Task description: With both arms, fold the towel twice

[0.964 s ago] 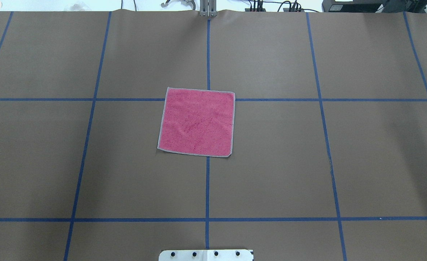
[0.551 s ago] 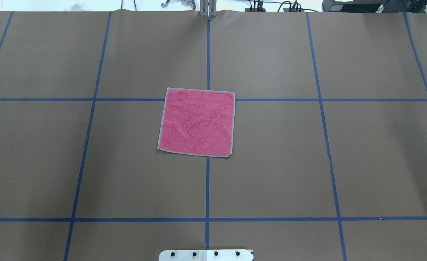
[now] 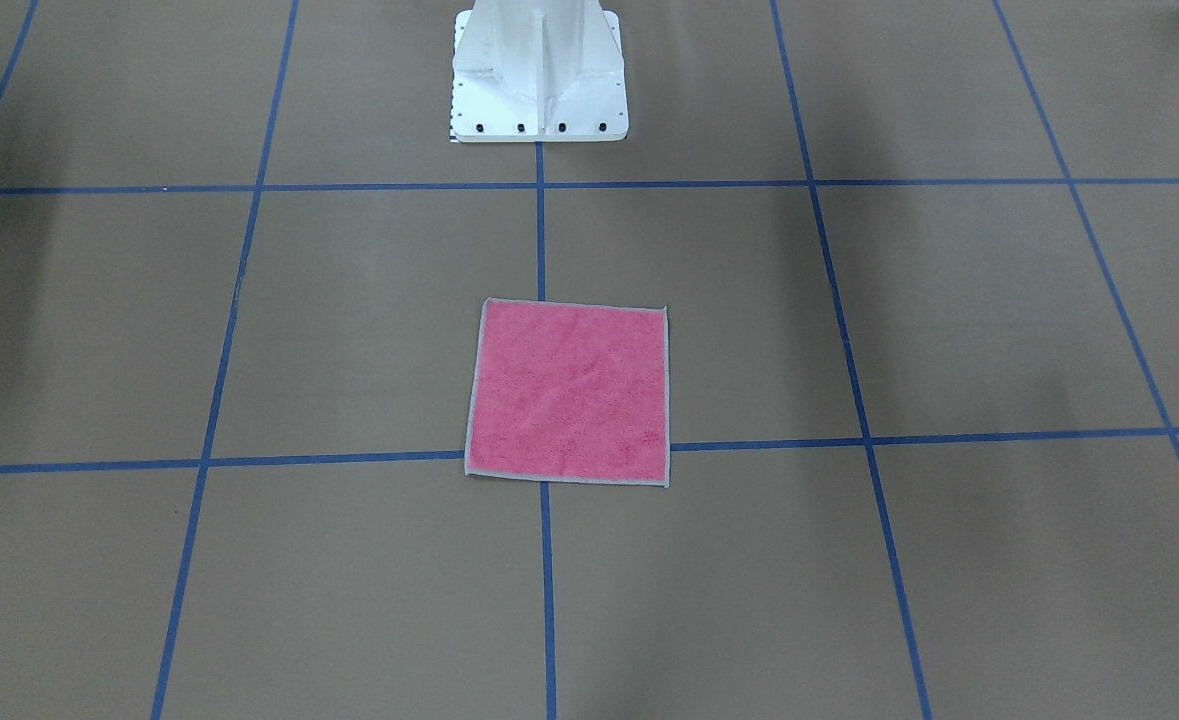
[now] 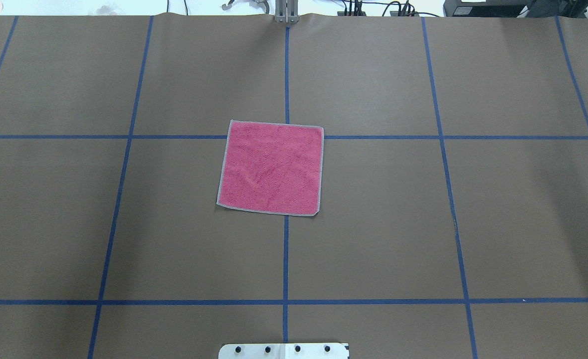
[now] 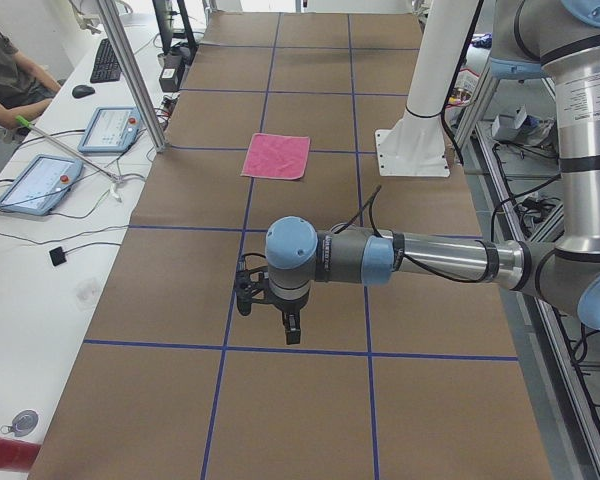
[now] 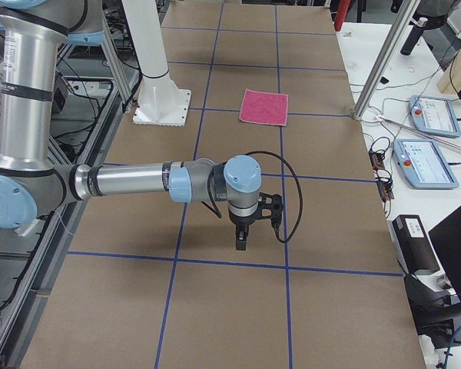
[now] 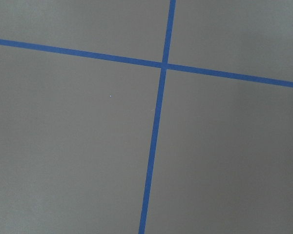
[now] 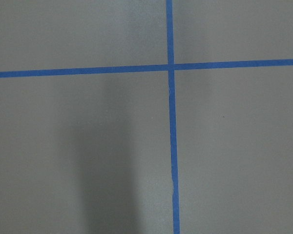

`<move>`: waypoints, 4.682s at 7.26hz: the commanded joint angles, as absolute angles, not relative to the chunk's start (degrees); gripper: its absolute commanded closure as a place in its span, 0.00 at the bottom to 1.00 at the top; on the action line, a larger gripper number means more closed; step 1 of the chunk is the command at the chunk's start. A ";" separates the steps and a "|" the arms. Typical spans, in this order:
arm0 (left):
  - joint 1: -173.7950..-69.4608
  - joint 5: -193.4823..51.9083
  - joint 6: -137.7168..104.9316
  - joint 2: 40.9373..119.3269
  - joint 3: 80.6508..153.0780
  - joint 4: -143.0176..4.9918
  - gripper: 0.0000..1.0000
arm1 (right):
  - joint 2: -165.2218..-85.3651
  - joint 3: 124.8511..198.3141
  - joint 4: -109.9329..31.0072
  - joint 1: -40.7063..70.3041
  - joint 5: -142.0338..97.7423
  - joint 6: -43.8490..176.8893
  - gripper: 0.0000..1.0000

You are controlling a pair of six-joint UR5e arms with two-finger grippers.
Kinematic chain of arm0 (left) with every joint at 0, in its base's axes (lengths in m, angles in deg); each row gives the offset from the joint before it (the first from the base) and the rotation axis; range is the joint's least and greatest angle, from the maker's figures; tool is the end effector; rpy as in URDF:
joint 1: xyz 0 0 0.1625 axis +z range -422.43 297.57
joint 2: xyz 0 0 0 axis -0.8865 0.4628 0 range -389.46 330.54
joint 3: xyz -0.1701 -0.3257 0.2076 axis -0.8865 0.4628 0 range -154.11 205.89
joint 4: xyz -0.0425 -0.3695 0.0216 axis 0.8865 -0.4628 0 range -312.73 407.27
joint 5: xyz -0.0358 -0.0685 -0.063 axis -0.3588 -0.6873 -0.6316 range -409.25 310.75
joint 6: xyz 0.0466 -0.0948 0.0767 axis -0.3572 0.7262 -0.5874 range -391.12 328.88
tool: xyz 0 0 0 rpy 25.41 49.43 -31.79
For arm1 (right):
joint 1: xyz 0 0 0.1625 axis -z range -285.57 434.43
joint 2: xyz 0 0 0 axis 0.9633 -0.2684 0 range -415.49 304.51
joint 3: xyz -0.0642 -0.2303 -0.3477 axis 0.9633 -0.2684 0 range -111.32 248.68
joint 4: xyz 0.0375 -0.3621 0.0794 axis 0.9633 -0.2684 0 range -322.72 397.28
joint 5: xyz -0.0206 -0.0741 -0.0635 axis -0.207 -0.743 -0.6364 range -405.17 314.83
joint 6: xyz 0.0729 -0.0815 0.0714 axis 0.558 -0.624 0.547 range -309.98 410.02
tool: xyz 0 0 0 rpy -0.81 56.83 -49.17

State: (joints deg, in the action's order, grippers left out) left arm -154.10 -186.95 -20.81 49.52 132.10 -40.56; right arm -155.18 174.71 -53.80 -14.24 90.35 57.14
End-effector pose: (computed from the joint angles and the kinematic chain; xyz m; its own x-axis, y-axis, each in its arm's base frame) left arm -0.0475 -0.3688 0.6279 0.6579 -0.1598 -0.7360 0.1492 0.9855 -0.0806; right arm 0.0313 -0.3833 0.6220 0.6964 0.0424 0.7164 -0.0638 0.9980 0.0029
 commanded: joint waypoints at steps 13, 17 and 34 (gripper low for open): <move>-135.85 -196.47 28.66 57.01 131.89 -68.90 0.00 | -134.96 179.06 -23.80 31.22 80.47 135.10 0.00; -116.21 -177.90 52.00 69.72 131.20 -70.33 0.01 | -124.43 176.62 -29.82 47.08 62.97 157.14 0.01; -105.32 -167.03 68.19 76.01 131.28 -75.69 0.00 | -115.16 163.16 -31.01 51.40 50.81 170.61 0.35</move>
State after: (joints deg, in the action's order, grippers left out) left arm -105.32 -167.03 68.19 76.04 131.25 -75.63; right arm -115.22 163.60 -31.07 51.40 50.79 170.65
